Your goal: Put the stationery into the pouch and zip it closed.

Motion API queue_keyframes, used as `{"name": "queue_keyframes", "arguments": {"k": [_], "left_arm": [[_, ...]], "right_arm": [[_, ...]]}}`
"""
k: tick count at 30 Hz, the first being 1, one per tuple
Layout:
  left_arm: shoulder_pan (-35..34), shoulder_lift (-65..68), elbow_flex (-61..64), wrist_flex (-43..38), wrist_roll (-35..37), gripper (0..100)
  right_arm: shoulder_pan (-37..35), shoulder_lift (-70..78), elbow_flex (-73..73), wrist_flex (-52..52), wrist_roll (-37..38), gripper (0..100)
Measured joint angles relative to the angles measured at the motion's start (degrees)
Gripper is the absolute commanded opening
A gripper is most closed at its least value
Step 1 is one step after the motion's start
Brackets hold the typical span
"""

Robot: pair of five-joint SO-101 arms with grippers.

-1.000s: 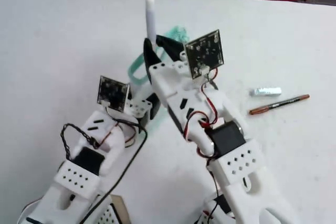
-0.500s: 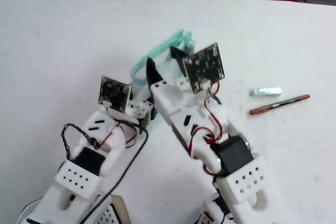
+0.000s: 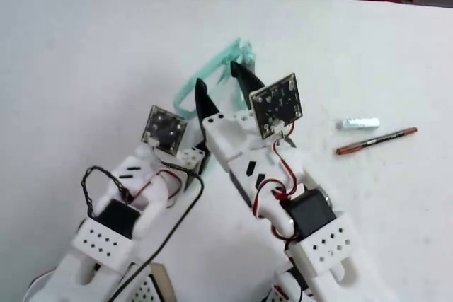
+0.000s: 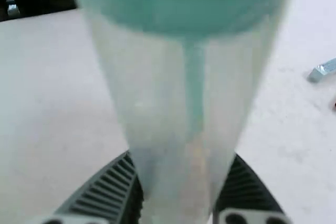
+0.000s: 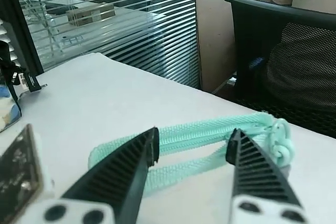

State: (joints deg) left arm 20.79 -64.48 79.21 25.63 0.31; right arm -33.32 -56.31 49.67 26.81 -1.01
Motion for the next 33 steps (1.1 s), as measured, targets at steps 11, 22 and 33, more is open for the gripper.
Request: {"name": "queue_keyframes", "arguments": {"k": [11,22,33], "left_arm": [[-0.1,1.0,-7.9,23.7,6.7,5],[-0.8,1.0,-8.3,23.0,-0.3,2],[-2.1,1.0,-8.3,22.9,-0.2,32]], "right_arm": [[4.3,-3.0,2.9,0.0,-0.2,20.5],[4.7,-12.7,8.4,0.0,-0.2,20.5],[1.4,-12.9,8.9,0.0,-0.1,20.5]]}}
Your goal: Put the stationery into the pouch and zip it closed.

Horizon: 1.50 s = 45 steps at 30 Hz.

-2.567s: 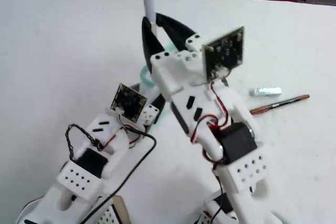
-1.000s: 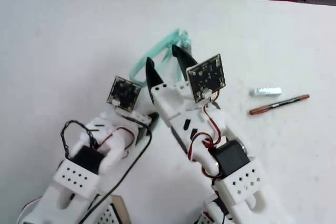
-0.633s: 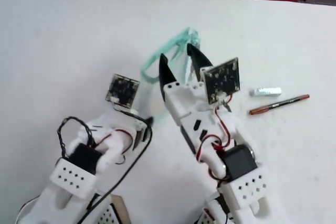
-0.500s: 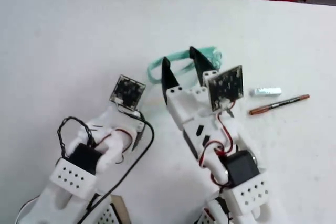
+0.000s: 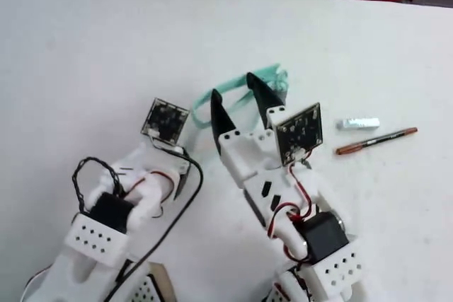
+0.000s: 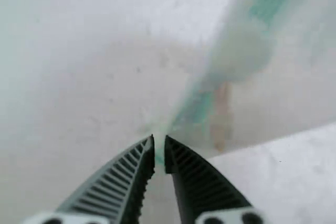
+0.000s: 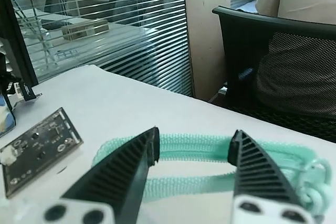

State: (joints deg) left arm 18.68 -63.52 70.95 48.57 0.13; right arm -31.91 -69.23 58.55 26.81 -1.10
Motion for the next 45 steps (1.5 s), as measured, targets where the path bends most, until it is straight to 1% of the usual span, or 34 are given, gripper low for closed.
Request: {"name": "queue_keyframes", "arguments": {"k": [2,3,4,6,11,13,15,16,19,20,23,25,29,34,37,41,45], "left_arm": [[-0.2,0.0,0.0,1.3,0.5,44],[-0.2,0.0,-0.1,2.0,1.0,48],[0.0,-0.1,-0.3,2.6,1.1,49],[0.5,-0.4,-1.4,4.2,-0.5,46],[2.0,-6.9,-3.6,9.0,-4.1,22],[2.0,-11.6,-3.6,9.5,-5.2,15],[1.9,-17.1,-2.3,9.5,-5.5,16],[2.0,-20.1,-1.1,9.5,-5.7,18],[2.5,-29.0,2.8,8.2,-6.1,32],[2.5,-32.1,4.2,7.3,-6.6,34],[2.5,-36.9,8.2,4.2,-7.8,30],[2.5,-36.8,10.3,2.0,-8.6,28],[2.5,-38.0,11.0,-1.3,-11.0,28],[2.5,-36.7,11.0,-6.0,-11.3,29],[3.2,-30.5,11.0,-10.2,-11.3,36],[5.7,-19.5,11.0,-17.2,-11.3,36],[5.6,-10.7,9.9,-19.2,-11.3,36]], "right_arm": [[0.1,0.0,0.1,0.0,0.1,20.5],[0.1,0.0,0.1,0.0,0.1,20.5],[0.1,0.0,0.1,0.0,0.1,20.5],[0.1,0.0,0.1,0.0,0.1,20.5],[0.1,0.0,0.1,0.0,0.1,20.4],[0.1,0.0,0.1,0.0,0.1,20.4],[0.1,0.0,0.1,0.0,0.1,20.4],[0.1,0.0,0.1,0.0,0.1,20.4],[0.1,0.0,0.1,0.0,0.1,20.4],[0.1,0.0,0.1,0.0,0.1,20.4],[0.1,0.0,0.1,0.0,0.1,20.4],[0.0,0.0,0.1,0.0,0.1,20.4],[-1.6,0.0,0.0,0.0,0.2,20.4],[-2.1,0.0,0.2,0.0,0.2,20.4],[-2.1,0.0,0.2,0.0,0.2,20.4],[-1.8,0.0,0.2,0.0,0.2,20.4],[-1.2,0.0,0.3,0.0,0.2,20.4]]}}
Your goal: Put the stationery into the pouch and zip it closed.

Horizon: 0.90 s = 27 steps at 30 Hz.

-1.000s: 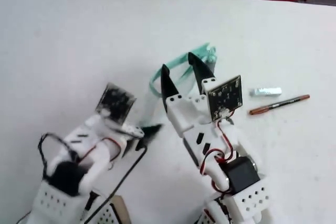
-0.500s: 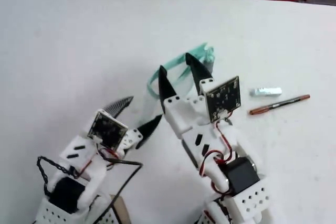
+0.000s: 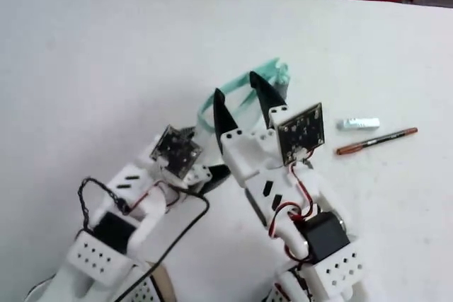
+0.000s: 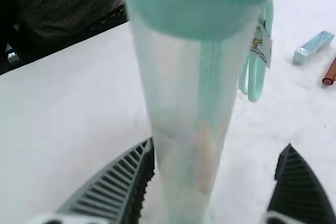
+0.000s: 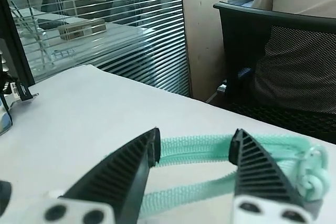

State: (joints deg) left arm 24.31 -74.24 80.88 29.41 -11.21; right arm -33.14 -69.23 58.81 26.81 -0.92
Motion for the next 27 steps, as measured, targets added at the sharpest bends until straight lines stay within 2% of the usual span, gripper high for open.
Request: {"name": "queue_keyframes", "arguments": {"k": [2,7,10,19,27], "left_arm": [[-0.3,2.6,-0.4,-1.7,0.0,34],[-0.4,6.9,-0.4,-6.3,0.0,22],[-0.4,7.8,-0.4,-8.1,-2.5,17],[-0.3,8.0,1.8,-14.4,-4.3,16],[-0.3,8.0,1.8,-14.8,-4.3,16]], "right_arm": [[0.0,0.0,0.0,0.0,0.0,20.4],[0.0,0.0,0.0,0.0,0.0,20.4],[0.0,0.0,-0.1,0.6,0.0,20.4],[0.0,0.0,-0.1,0.6,0.0,20.4],[0.0,-0.5,0.3,0.6,0.0,20.7]]}}
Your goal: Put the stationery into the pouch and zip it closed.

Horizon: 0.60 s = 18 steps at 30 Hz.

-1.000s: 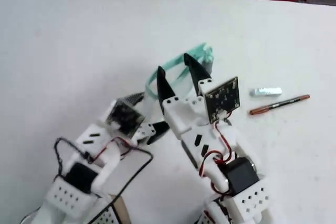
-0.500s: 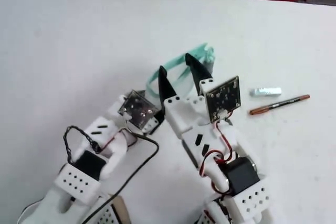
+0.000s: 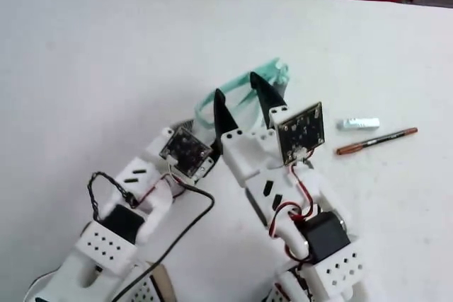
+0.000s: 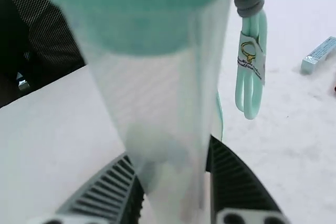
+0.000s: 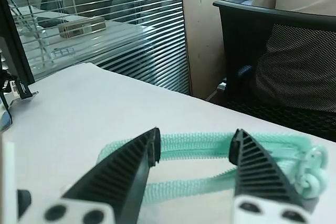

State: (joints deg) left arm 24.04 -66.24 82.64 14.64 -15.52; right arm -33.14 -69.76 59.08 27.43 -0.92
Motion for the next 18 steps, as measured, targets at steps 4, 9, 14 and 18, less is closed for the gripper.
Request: {"name": "queue_keyframes", "arguments": {"k": [4,9,14,18], "left_arm": [[0.0,0.0,0.0,0.0,0.0,16],[0.0,0.0,0.0,-0.1,-0.2,16],[-0.1,0.0,0.0,-0.2,-0.1,16],[-0.1,0.0,0.0,-0.2,-0.1,16]], "right_arm": [[2.4,-0.4,-1.2,0.5,0.0,20.7],[11.8,-4.0,-3.9,4.9,-0.2,20.7],[19.6,-10.9,-9.1,12.6,-5.7,20.7],[21.4,-10.0,-9.7,12.8,-6.2,20.7]]}}
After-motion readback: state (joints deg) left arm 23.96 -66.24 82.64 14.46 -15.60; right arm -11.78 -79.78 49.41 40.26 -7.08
